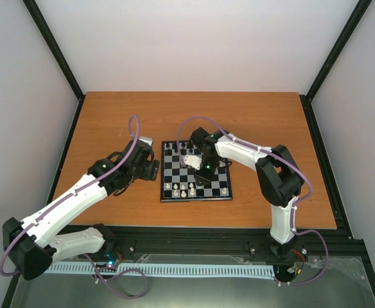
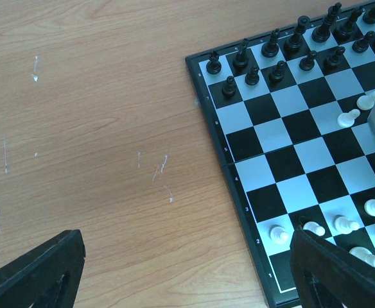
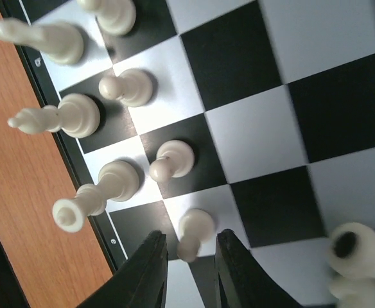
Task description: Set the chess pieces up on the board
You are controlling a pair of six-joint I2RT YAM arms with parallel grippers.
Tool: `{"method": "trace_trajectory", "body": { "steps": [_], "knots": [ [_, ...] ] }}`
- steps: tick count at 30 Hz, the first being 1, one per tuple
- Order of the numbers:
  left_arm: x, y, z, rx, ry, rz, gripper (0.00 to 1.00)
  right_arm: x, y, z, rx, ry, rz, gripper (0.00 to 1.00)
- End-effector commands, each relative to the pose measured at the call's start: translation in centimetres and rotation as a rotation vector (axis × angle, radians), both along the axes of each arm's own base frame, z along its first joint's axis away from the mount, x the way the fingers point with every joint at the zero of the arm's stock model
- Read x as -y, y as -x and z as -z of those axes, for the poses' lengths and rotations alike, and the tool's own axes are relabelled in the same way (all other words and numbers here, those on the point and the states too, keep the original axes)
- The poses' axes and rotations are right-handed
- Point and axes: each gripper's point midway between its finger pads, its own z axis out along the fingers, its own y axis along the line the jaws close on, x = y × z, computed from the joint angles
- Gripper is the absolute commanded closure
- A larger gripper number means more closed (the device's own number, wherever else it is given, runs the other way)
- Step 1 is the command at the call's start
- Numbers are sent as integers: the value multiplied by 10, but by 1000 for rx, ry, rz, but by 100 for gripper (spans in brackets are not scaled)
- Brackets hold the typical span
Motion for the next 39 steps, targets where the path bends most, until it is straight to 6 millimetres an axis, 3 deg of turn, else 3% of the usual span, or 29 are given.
{"method": "trace_trajectory", "body": {
  "steps": [1, 6, 13, 29, 33, 39],
  "knots": [
    [-1, -3, -4, 15, 6, 1, 11, -9, -23, -45, 91, -98, 33, 77],
    [-2, -3, -6, 19, 6, -7, 11, -7, -60, -58, 217, -92, 115, 74],
    [-7, -4, -12, 42, 6, -34, 11, -14, -89, -52, 295, -68, 160, 65],
    [-9, -4, -14, 56, -3, -34, 11, -26, -92, -6, 167, -28, 176, 64],
    [-8, -4, -14, 54, 0, -30, 11, -27, -88, 1, 142, -26, 168, 73],
    [-8, -4, -12, 49, -3, -29, 11, -30, -87, -5, 137, -48, 167, 89]
  ]
}}
